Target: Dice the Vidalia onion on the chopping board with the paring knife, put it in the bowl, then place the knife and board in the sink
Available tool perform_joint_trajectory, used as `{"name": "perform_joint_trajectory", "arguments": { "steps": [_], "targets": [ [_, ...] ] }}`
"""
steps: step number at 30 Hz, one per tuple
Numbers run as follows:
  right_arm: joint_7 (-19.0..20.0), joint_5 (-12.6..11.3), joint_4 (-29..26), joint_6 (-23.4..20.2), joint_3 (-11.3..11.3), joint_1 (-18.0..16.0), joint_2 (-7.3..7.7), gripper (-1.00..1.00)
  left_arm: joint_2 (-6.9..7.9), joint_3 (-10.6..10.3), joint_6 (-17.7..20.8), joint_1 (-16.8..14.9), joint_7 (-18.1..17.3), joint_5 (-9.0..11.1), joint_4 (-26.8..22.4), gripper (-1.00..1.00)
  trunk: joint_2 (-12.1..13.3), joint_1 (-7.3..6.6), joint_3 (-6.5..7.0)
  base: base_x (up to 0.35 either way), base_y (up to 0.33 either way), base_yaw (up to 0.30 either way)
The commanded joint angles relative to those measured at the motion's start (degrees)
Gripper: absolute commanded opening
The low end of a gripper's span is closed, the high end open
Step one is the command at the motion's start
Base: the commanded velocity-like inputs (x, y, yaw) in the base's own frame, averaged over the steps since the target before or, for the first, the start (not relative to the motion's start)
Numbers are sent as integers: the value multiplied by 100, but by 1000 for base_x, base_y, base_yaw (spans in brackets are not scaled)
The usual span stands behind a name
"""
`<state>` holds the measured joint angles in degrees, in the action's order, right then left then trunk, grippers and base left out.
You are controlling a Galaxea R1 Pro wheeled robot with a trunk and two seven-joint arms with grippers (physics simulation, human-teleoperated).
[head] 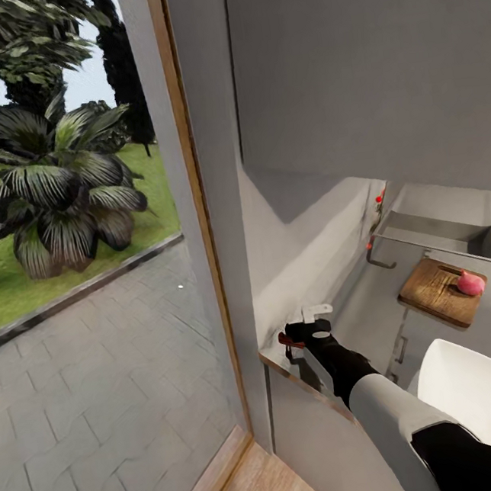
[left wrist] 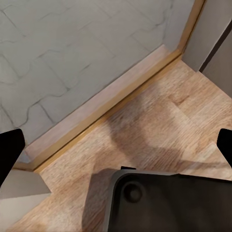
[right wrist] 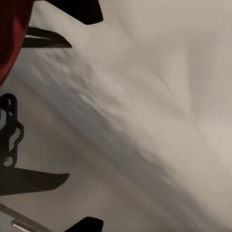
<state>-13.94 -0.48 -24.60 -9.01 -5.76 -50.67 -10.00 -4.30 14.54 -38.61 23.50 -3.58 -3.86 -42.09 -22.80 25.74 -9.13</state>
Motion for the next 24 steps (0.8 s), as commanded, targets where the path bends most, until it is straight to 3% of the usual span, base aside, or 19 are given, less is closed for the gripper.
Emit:
{"name": "perform_joint_trajectory", "arguments": {
  "steps": [1, 24],
  "targets": [
    [-39, -5, -4, -39, -31, -5, 0, 100, -10, 40, -6, 1, -37, -41, -10, 100, -12, 4, -11, 0, 3, 0],
    [-31, -5, 133, -4, -31, -5, 0, 100, -10, 40, -6, -2, -37, -41, -10, 100, -12, 4, -11, 0, 0, 0]
  ]
}}
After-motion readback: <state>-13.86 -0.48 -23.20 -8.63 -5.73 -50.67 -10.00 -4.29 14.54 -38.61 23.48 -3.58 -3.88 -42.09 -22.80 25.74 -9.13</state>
